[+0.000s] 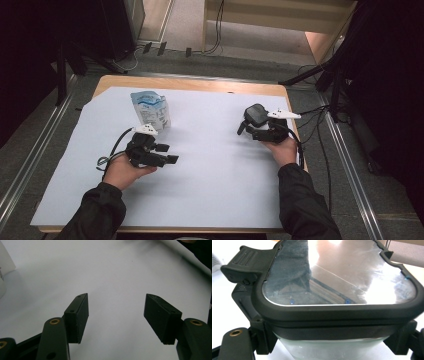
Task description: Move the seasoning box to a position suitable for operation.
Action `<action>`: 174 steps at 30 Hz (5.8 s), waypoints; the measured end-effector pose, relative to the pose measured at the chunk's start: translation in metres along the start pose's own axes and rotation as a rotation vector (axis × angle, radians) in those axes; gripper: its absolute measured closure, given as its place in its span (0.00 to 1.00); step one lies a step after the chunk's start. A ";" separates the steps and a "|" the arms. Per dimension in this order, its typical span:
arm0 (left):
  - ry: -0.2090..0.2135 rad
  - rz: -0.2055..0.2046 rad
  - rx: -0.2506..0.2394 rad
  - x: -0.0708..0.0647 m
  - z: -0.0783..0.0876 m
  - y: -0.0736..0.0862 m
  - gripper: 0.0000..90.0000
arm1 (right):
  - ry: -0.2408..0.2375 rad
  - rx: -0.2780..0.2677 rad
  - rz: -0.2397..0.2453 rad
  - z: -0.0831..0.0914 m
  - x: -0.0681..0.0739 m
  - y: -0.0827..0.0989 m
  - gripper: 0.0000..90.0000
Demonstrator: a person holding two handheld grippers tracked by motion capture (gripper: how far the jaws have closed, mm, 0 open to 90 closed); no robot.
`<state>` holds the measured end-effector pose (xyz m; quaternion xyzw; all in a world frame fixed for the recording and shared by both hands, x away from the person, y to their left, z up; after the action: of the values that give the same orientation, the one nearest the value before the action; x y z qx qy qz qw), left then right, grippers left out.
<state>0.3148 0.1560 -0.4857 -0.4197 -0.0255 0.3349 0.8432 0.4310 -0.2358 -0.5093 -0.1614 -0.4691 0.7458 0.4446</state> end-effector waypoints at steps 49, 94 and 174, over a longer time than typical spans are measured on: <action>0.010 -0.003 0.009 0.007 -0.004 -0.015 0.42 | -0.230 0.079 0.132 -0.025 0.138 0.024 0.18; 0.001 -0.055 -0.047 0.005 -0.004 -0.026 0.85 | -0.246 0.148 0.137 0.020 0.133 0.040 0.29; 0.122 -0.072 -0.017 -0.026 -0.033 -0.029 0.95 | -0.207 0.086 0.010 0.012 0.130 0.010 1.00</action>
<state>0.3206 0.1058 -0.4796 -0.4454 0.0078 0.2778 0.8511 0.3464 -0.1385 -0.4890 -0.0664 -0.4793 0.7801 0.3966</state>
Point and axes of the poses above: each handheld gripper's, and its own axes: z roughly backward along the jaws, y roughly out of its underside, x roughly to its left, the point moved 2 cm from there along -z, roughly forward along the jaws, and after that the axes turned 7 degrees about -z, right-handed, at the moved point
